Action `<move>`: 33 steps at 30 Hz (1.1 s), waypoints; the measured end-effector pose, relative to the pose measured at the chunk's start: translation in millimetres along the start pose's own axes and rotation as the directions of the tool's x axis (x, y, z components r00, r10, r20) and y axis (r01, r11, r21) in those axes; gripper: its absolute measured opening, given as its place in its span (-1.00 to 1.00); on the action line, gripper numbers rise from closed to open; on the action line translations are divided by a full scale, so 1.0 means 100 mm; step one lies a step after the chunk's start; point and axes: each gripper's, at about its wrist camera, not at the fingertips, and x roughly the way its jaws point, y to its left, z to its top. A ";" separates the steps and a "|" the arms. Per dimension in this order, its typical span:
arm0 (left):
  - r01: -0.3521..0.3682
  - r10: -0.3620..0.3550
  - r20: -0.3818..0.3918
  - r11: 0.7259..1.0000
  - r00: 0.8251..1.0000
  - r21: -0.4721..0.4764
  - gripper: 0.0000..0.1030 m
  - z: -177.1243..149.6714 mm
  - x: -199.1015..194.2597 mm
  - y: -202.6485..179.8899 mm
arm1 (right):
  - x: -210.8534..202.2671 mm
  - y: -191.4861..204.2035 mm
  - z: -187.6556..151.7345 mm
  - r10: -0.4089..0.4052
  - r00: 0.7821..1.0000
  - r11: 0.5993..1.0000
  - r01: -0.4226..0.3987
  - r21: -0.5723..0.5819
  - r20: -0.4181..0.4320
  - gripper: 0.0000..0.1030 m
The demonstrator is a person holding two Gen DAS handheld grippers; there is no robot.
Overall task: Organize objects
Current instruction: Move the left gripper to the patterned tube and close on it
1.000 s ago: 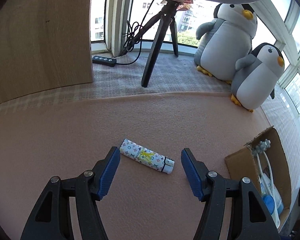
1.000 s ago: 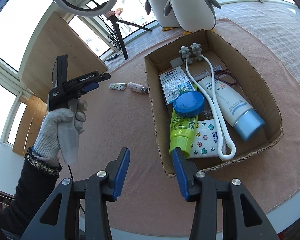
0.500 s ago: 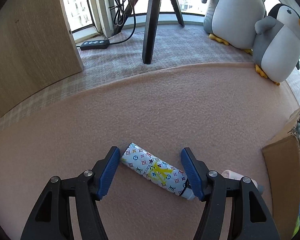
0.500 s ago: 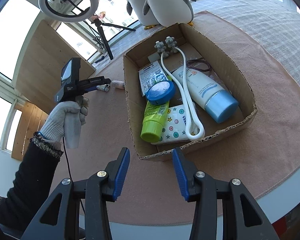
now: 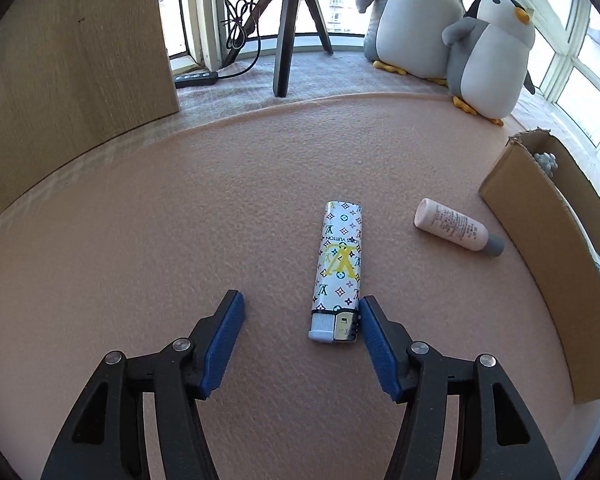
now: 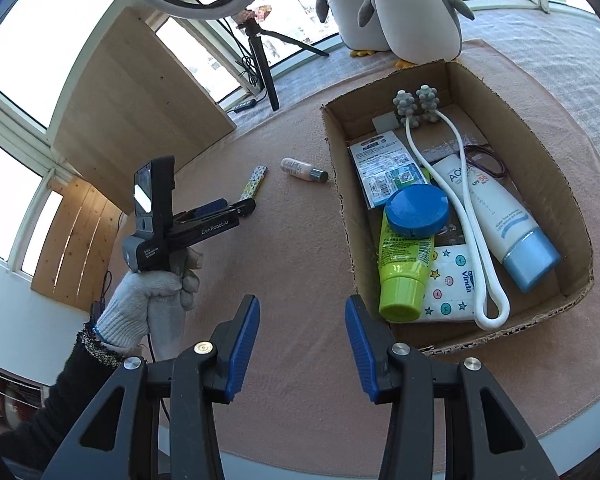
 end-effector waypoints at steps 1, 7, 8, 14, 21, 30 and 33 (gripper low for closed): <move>0.003 -0.003 0.002 1.000 1.000 -0.005 0.15 -0.04 -0.03 0.02 | 0.03 0.04 0.02 0.003 1.000 1.000 -0.003 -0.008 -0.001 -0.21; 0.043 -0.042 0.021 0.999 0.999 -0.019 0.11 -0.16 -0.25 0.01 | 0.17 0.25 0.14 0.029 1.000 0.998 -0.030 -0.048 -0.008 -0.21; 0.046 -0.046 0.027 0.999 0.999 -0.013 0.16 -0.13 -0.26 -0.01 | 0.19 0.27 0.16 0.031 0.999 0.998 -0.031 -0.053 -0.007 -0.21; 0.039 -0.038 0.026 0.999 0.999 -0.034 0.21 0.17 -0.09 -0.09 | 0.25 0.33 0.32 0.027 1.000 0.998 -0.026 -0.060 0.010 -0.21; 0.012 -0.012 -0.011 0.999 1.000 -0.034 0.09 0.31 0.15 -0.13 | 0.20 0.33 0.45 0.002 1.000 0.997 0.000 -0.072 0.027 -0.21; 0.029 -0.030 -0.010 0.995 0.999 -0.091 -0.52 0.11 -0.02 0.21 | 0.43 0.44 0.71 0.011 1.000 0.992 -0.013 -0.123 -0.013 -0.21; 0.040 -0.040 -0.003 0.993 0.999 -0.110 -0.52 -0.12 -0.15 0.31 | 0.61 0.54 0.85 0.013 0.999 0.988 -0.019 -0.156 -0.041 -0.21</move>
